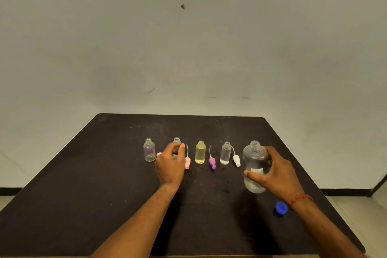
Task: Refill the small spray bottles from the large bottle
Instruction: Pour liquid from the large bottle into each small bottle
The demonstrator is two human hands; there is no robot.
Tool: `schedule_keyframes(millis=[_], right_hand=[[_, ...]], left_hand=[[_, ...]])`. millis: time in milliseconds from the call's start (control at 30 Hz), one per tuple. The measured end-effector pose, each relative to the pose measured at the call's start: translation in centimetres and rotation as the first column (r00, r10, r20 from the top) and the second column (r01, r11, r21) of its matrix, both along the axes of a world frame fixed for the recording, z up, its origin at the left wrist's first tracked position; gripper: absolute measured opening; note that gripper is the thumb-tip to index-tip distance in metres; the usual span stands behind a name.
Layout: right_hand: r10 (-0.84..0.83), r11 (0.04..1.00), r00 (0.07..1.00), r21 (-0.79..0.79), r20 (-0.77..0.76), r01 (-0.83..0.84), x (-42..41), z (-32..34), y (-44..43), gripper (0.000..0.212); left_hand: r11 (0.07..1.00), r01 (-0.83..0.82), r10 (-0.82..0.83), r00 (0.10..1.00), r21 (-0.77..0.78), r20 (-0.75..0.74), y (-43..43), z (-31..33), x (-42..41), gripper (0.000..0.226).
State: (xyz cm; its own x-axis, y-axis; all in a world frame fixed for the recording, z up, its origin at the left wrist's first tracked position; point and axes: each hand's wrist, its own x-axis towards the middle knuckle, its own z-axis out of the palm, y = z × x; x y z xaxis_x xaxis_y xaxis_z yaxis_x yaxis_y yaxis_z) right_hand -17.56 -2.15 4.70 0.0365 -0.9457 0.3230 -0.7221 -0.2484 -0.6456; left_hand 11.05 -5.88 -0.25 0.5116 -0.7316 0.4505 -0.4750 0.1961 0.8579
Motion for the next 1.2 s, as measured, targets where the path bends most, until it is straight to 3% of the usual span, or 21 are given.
schedule_keyframes(millis=[67,167,267,367,600,700,800,1000,1200], right_hand=[[0.013,1.000,1.000,0.001,-0.003,-0.013,0.5,0.2,0.0,0.073],[0.030,1.000,1.000,-0.010,-0.002,-0.030,1.4,0.7,0.1,0.072],[0.044,0.999,0.999,-0.015,-0.001,-0.044,2.3,1.1,0.2,0.072],[0.056,0.998,0.998,-0.023,0.000,-0.056,3.1,1.5,0.4,0.072],[0.064,0.998,0.998,-0.017,-0.016,-0.065,4.4,1.8,0.5,0.073],[0.071,0.997,0.997,-0.013,-0.028,-0.072,4.8,2.0,0.5,0.075],[0.090,0.996,0.995,-0.015,-0.047,-0.091,5.5,2.4,0.4,0.075],[0.159,0.985,0.980,-0.051,-0.117,-0.166,7.5,4.0,0.1,0.077],[0.124,0.987,0.940,-0.060,-0.319,-0.151,9.1,5.1,-0.3,0.081]], left_hand=[[0.998,-0.054,0.054,0.998,0.028,-0.009,0.3,0.0,0.9,0.006],[0.990,-0.082,0.080,0.997,0.112,0.021,0.0,-0.7,1.9,0.026],[0.972,-0.002,-0.012,0.998,0.235,0.058,-0.9,-1.4,2.1,0.051],[0.949,0.055,-0.073,0.996,0.309,0.049,-2.0,-1.5,1.9,0.062],[0.926,0.118,-0.134,0.991,0.359,0.020,-3.9,-1.3,2.6,0.032],[0.937,0.123,-0.132,0.991,0.326,0.005,-3.8,-0.7,3.0,0.017],[0.961,0.153,-0.160,0.987,0.229,0.015,-2.8,0.5,3.2,0.015],[0.966,0.232,-0.243,0.966,0.115,0.093,0.6,2.6,2.9,0.033],[0.949,0.307,-0.314,0.940,0.065,0.133,3.8,3.7,3.1,0.041]])
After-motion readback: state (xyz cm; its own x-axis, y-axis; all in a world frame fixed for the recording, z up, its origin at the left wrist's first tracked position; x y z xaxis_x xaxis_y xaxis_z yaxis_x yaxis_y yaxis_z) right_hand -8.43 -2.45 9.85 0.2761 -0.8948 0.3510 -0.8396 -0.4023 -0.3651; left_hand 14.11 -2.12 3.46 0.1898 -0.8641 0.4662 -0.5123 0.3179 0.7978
